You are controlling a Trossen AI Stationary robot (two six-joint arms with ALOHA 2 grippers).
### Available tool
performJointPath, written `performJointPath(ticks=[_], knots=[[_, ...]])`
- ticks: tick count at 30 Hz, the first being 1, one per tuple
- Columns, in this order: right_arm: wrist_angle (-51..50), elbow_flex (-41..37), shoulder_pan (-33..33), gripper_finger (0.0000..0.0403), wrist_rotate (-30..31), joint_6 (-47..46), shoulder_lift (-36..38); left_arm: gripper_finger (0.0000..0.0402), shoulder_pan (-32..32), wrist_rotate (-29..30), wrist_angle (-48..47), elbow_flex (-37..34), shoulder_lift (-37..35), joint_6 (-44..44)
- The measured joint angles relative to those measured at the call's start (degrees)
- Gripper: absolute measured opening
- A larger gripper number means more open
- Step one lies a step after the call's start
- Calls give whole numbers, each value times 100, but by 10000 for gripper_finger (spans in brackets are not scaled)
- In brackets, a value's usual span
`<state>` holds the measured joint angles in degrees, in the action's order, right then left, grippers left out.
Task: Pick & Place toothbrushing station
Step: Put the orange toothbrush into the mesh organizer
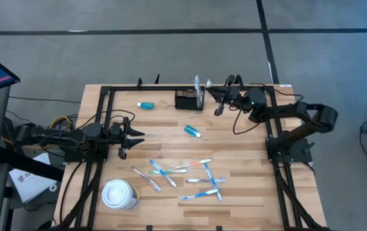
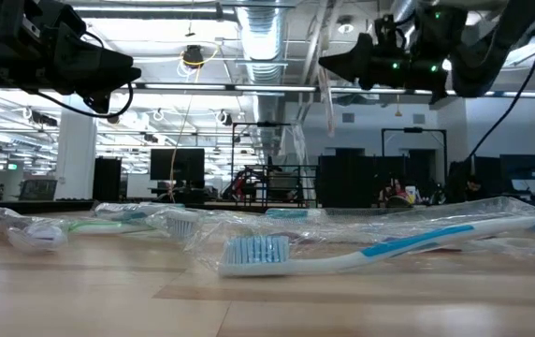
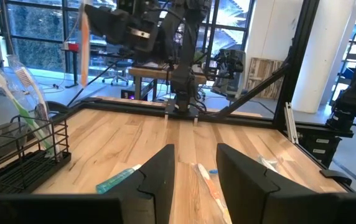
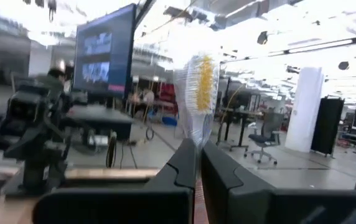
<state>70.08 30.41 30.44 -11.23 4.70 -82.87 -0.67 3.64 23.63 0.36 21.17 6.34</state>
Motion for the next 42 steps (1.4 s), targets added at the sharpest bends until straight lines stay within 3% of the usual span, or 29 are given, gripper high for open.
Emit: performJointPath(ticks=[7, 16, 42], knots=[[1976, 2, 386, 0, -285, -833, -1185, 113, 0, -2, -1, -2, 0, -1], [1977, 252, 611, 0, -284, -1245, -1777, 113, 0, 0, 1, -2, 0, -1], [1612, 602, 788, 0, -110, -1221, -1768, 113, 0, 103, 1, -1, 0, -3]])
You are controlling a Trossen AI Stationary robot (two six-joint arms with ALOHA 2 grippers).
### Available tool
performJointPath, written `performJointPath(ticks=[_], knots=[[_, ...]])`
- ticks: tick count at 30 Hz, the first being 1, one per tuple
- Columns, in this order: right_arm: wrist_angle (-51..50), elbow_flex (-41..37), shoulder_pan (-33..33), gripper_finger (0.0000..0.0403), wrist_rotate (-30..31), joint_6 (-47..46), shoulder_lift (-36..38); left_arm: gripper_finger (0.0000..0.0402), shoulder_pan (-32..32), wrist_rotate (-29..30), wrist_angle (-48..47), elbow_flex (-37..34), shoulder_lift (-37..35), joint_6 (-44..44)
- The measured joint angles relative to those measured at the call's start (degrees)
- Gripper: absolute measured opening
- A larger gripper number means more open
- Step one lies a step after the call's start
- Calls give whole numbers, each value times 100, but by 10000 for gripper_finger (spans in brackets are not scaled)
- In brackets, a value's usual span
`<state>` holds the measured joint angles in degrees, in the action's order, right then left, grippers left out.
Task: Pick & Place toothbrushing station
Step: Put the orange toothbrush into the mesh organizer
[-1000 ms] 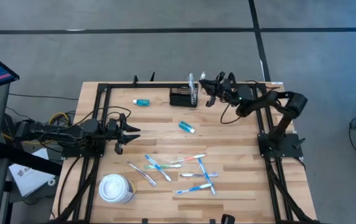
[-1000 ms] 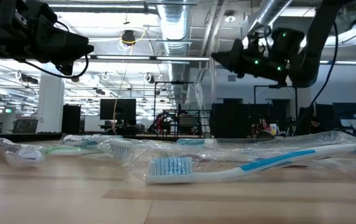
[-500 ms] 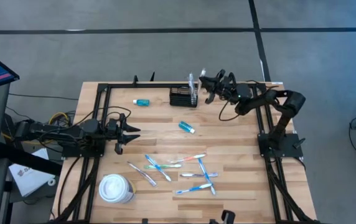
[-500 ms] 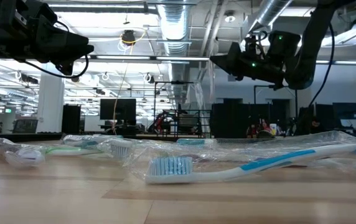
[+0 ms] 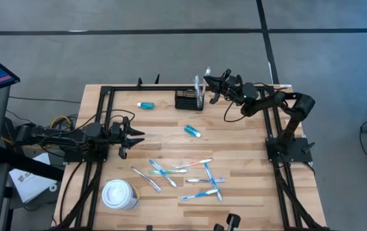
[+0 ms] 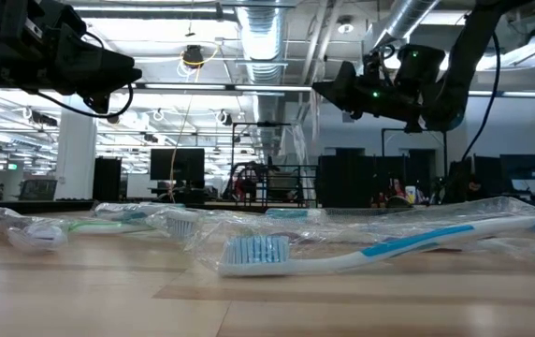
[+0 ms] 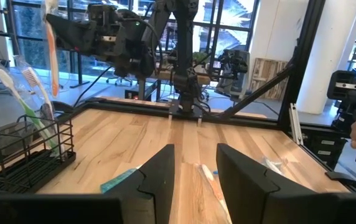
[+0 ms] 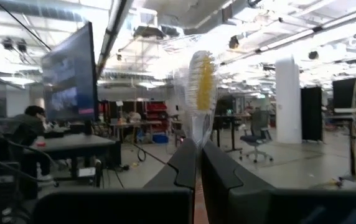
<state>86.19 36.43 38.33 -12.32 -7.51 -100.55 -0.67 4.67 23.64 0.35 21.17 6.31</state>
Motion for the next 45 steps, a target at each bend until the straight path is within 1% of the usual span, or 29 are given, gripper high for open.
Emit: performJointPath(ticks=[4, 16, 27, 33, 37, 45], knots=[[-199, 3, 4, 0, 36, 44, -2, 113, 0, 2, 0, -1, -2, 0], [-203, 3, 0, 0, 43, 58, -2, 113, 0, 4, 4, 1, 0, -1], [-363, 3, -4, 0, 191, 129, -2, 113, 0, 7, 51, -1, 0, -3], [-414, 87, -42, 0, 197, 160, -2, 113, 0, 7, 80, -1, 0, -294], [-711, 201, -47, 0, 193, 282, -4, 113, 0, 9, 93, 1, -1, -304], [-756, 218, -42, 0, 205, 237, -4, 113, 0, 9, 103, 0, -1, -305]])
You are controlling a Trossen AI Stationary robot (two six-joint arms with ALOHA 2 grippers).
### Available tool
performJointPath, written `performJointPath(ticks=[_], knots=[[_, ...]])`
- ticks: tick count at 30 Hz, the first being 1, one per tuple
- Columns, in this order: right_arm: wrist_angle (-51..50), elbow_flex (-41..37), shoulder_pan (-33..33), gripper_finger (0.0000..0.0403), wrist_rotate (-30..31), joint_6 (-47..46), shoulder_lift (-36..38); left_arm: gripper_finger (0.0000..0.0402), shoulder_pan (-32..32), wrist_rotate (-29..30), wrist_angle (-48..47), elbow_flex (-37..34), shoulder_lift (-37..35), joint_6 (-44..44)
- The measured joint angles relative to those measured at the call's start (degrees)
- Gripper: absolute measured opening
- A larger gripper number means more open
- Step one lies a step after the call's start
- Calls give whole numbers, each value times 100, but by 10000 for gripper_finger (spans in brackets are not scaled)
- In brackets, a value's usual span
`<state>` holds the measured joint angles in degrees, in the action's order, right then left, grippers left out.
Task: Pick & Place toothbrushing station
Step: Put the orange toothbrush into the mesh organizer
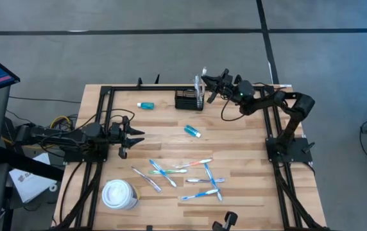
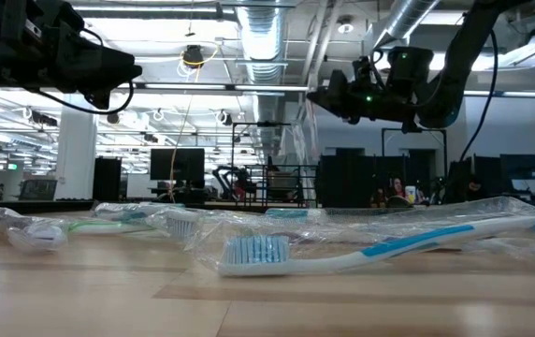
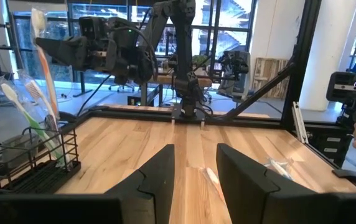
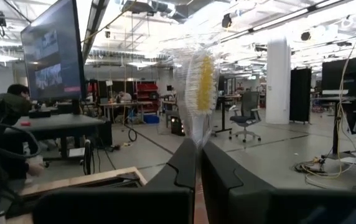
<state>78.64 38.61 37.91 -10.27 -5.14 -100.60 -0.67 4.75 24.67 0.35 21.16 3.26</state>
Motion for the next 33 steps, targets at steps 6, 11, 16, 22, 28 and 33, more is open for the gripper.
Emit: performJointPath(ticks=[6, 11, 16, 22, 28, 33], knots=[[-58, 0, -4, 0, 54, 2, -2, 113, 0, 0, 37, 0, -1, -1], [-151, 0, -39, 0, 171, 65, -2, 113, 0, 31, 39, 0, -1, -178], [-155, 78, -43, 0, 178, 63, -2, 113, 0, 28, 85, 1, -1, -195], [-679, 286, -83, 0, 183, 148, -2, 113, 0, 26, 120, 1, -1, -195], [-840, 343, -101, 0, 268, 296, -2, 113, 0, 22, 129, -1, -1, -195], [-604, 384, -143, 0, 285, 207, -232, 113, 0, 21, 131, -1, -1, -195]])
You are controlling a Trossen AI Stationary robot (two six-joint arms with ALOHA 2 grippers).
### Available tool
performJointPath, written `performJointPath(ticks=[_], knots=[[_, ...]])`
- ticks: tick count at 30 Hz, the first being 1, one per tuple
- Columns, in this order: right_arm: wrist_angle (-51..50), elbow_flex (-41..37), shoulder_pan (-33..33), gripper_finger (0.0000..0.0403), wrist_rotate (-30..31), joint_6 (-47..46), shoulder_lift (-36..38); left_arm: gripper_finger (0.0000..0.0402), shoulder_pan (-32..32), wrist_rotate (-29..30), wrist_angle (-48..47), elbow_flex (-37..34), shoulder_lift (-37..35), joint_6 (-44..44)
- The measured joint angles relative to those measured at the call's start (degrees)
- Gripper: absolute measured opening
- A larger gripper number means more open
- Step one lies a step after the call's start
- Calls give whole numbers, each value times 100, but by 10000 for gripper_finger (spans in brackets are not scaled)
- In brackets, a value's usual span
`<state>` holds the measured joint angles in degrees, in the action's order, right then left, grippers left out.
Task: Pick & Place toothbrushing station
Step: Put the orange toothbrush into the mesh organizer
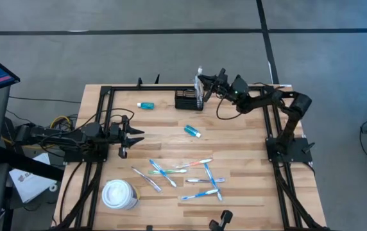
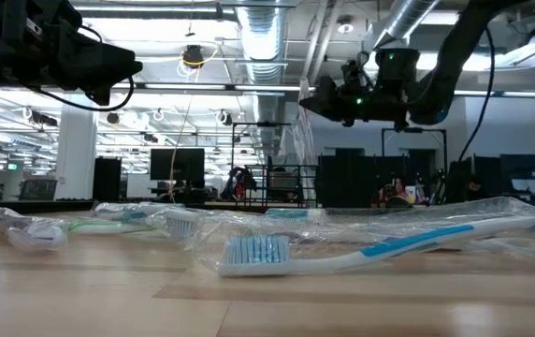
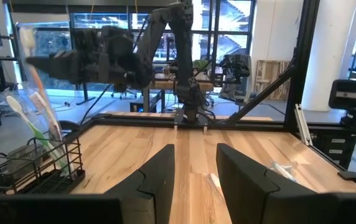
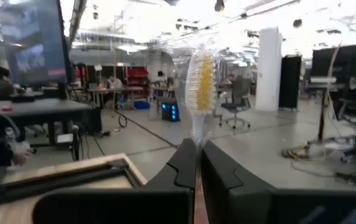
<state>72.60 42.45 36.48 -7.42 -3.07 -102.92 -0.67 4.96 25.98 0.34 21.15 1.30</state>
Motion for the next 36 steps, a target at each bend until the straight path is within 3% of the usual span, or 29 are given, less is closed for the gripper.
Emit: performJointPath(ticks=[8, 16, 36], knots=[[1165, 202, -3, 0, 2, -580, -1111, 113, 0, 6, 22, 2, 2, 0], [666, 217, 20, 0, -74, -423, -833, 113, 0, 10, 20, 2, 2, 2], [541, 217, -8, 0, -88, -405, -814, 113, 0, 12, -9, 1, 2, 235]])
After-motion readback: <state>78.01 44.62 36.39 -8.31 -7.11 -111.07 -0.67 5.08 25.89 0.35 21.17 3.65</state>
